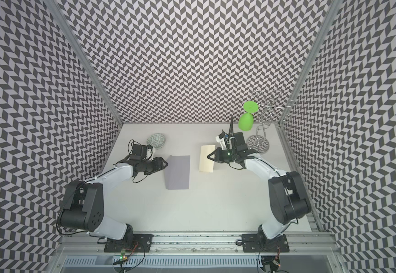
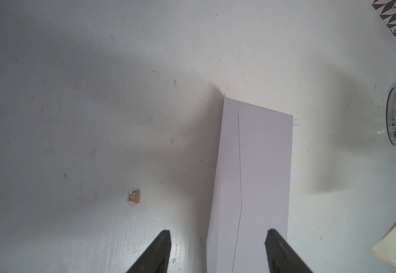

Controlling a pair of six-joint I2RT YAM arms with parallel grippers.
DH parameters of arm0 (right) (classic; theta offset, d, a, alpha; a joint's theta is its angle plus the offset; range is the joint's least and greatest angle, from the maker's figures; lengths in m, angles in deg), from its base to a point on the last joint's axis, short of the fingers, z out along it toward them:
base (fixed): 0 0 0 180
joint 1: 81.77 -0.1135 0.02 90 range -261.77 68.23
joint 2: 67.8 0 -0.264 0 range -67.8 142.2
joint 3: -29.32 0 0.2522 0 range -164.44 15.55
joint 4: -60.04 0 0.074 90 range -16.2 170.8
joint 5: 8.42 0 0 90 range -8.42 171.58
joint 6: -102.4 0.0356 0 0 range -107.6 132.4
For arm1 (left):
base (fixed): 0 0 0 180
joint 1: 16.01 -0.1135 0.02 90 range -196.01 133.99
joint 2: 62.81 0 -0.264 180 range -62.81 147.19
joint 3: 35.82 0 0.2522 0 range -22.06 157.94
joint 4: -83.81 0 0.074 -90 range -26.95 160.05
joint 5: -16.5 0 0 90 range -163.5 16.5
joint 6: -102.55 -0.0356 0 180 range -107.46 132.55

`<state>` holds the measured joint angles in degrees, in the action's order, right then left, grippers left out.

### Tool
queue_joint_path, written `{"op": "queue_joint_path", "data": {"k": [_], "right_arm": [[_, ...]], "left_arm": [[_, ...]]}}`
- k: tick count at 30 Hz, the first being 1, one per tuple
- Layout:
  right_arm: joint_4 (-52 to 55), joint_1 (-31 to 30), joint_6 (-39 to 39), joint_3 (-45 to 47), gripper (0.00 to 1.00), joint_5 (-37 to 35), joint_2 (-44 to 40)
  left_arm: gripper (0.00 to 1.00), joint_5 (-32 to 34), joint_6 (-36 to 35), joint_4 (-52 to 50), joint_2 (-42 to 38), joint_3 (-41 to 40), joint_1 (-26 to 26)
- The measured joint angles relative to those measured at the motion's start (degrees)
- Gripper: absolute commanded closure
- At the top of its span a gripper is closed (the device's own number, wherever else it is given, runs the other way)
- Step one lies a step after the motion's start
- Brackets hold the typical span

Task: Fold the letter paper in half and place it into the envelope
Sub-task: Pick up the envelope from the center of the board, then place the letter paper in the envelope.

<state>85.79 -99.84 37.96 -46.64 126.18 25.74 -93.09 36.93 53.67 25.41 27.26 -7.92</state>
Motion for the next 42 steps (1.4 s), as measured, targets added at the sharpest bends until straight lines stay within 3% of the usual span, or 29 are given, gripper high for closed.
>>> {"op": "queue_joint_path", "data": {"k": [8, 12, 14, 19, 27, 32, 36, 42], "right_arm": [[3.1, -0.8, -3.0, -0.4, 1.0, -1.3, 0.0], [5.3, -1.9, -4.8, -2.5, 1.0, -2.8, 0.0], [6.3, -2.6, -5.8, -3.9, 1.0, -3.7, 0.0], [8.0, -4.4, -9.2, -5.2, 1.0, -7.0, -0.5], [12.7, -10.2, -19.4, -6.1, 1.0, -15.6, -2.4], [16.8, -17.1, -29.8, -7.7, 1.0, -23.5, -3.6], [17.8, -21.4, -38.3, -5.2, 1.0, -28.9, -8.8], [17.4, -30.9, -59.3, 2.7, 1.0, -35.0, -21.6]], "left_arm": [[0.39, -1.3, -0.6, 0.3, 4.8, 0.0, 0.7], [0.9, -1.9, -0.7, 1.3, 6.6, -0.5, 1.8], [1.0, -2.2, -0.6, 1.6, 6.8, -0.5, 2.1], [1.0, -2.9, -3.0, 0.9, 7.0, 3.1, 2.2], [1.0, -5.5, -11.8, -5.4, 7.1, 17.1, 3.8], [1.0, -7.8, -19.9, -13.5, 9.3, 28.7, 6.6], [1.0, -11.0, -23.5, -17.5, 9.5, 30.2, 7.5], [1.0, -13.1, -28.6, -24.1, 11.6, 33.3, 11.9]]}}
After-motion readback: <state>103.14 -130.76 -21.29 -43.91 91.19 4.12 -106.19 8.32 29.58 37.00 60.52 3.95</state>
